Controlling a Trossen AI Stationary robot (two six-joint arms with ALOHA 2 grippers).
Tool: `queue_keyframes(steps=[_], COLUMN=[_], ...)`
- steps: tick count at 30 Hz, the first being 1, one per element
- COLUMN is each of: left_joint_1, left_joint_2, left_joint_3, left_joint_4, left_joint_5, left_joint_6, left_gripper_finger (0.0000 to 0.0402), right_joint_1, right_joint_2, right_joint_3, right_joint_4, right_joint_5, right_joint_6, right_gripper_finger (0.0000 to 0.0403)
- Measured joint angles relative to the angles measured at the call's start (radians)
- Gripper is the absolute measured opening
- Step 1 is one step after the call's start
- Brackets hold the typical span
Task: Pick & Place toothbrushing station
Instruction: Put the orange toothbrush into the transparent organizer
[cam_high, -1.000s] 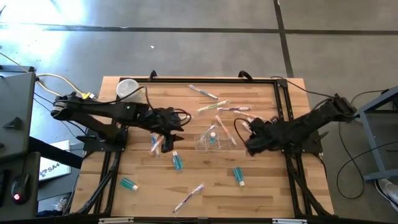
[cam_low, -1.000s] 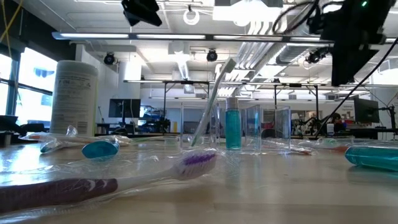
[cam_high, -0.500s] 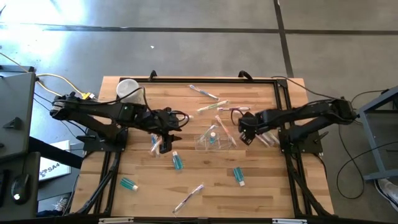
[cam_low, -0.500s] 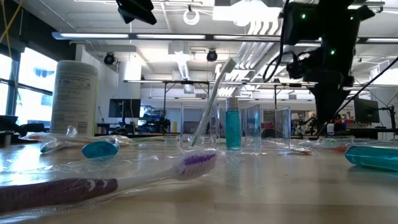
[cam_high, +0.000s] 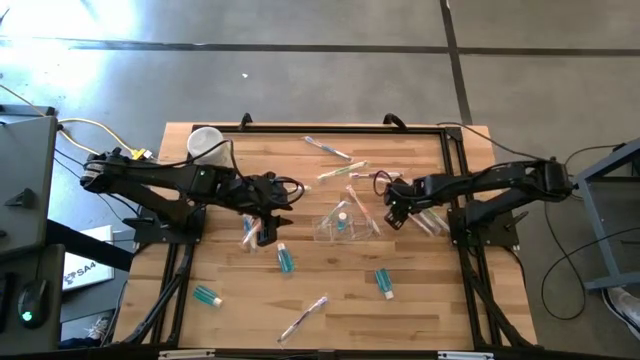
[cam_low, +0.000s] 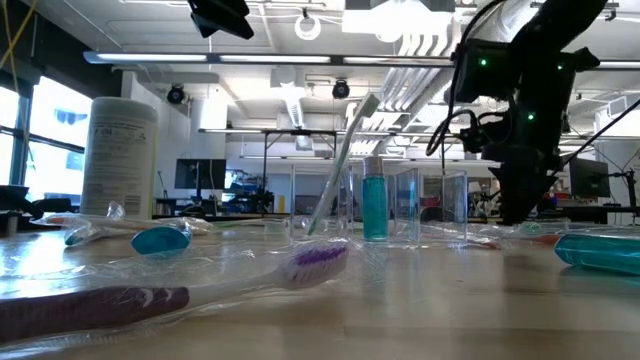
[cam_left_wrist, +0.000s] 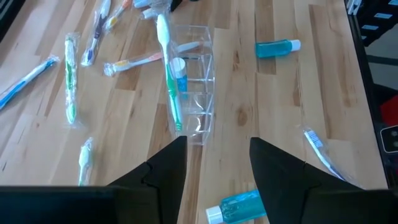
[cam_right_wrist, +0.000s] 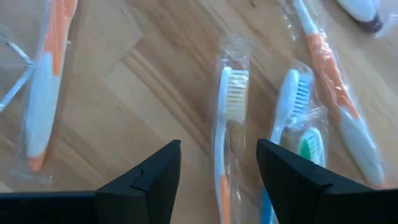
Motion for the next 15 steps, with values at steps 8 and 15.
queue_keyframes(steps=[8,15], left_joint_1=[0.0,0.0], left_joint_2=[0.0,0.0], left_joint_3=[0.0,0.0], left_joint_4=[0.001,0.0], left_joint_5=[0.0,0.0], left_joint_6=[0.0,0.0], left_gripper_finger=[0.0171,0.0171], right_joint_1=[-0.054,-0.066], right_joint_2=[0.007,0.072], right_joint_3=[-0.048,-0.076], right_joint_4=[0.066,0.129], right_joint_5=[-0.015,-0.054], right_joint_6=[-0.027,-0.033], right_gripper_finger=[0.0203,0.0202])
